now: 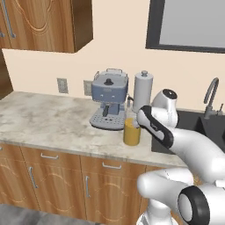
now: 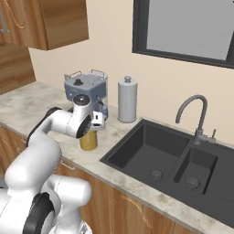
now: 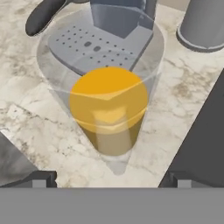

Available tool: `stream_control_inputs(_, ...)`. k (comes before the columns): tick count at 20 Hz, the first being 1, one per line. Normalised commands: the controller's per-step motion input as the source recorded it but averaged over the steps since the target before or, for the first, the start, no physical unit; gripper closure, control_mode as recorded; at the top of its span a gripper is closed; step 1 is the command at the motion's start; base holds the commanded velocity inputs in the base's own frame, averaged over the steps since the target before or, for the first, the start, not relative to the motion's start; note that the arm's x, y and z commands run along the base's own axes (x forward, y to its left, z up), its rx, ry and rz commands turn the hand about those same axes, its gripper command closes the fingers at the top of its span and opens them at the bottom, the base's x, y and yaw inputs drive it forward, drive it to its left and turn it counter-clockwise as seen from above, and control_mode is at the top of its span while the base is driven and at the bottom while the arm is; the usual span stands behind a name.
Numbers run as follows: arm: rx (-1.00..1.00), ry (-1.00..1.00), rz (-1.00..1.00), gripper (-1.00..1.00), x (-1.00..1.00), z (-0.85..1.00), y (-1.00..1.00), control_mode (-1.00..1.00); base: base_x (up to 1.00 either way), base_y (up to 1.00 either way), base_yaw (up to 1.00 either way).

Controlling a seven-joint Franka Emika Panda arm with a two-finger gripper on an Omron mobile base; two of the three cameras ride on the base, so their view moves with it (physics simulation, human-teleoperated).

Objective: Place the pitcher and cup on the dining counter for serving.

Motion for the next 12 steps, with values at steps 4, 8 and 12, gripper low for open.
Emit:
stream_control_inputs(4,0.0,0.0,0.0,-1.0,0.19,-0.23,0.0,-1.0,0.0,0.0,0.0)
stream_control_inputs(8,0.0,0.0,0.0,-1.0,0.04,-0.21,0.0,-1.0,0.0,0.0,0.0)
stream_control_inputs(12,0.0,0.0,0.0,-1.0,0.07,-0.15,0.0,-1.0,0.0,0.0,0.0)
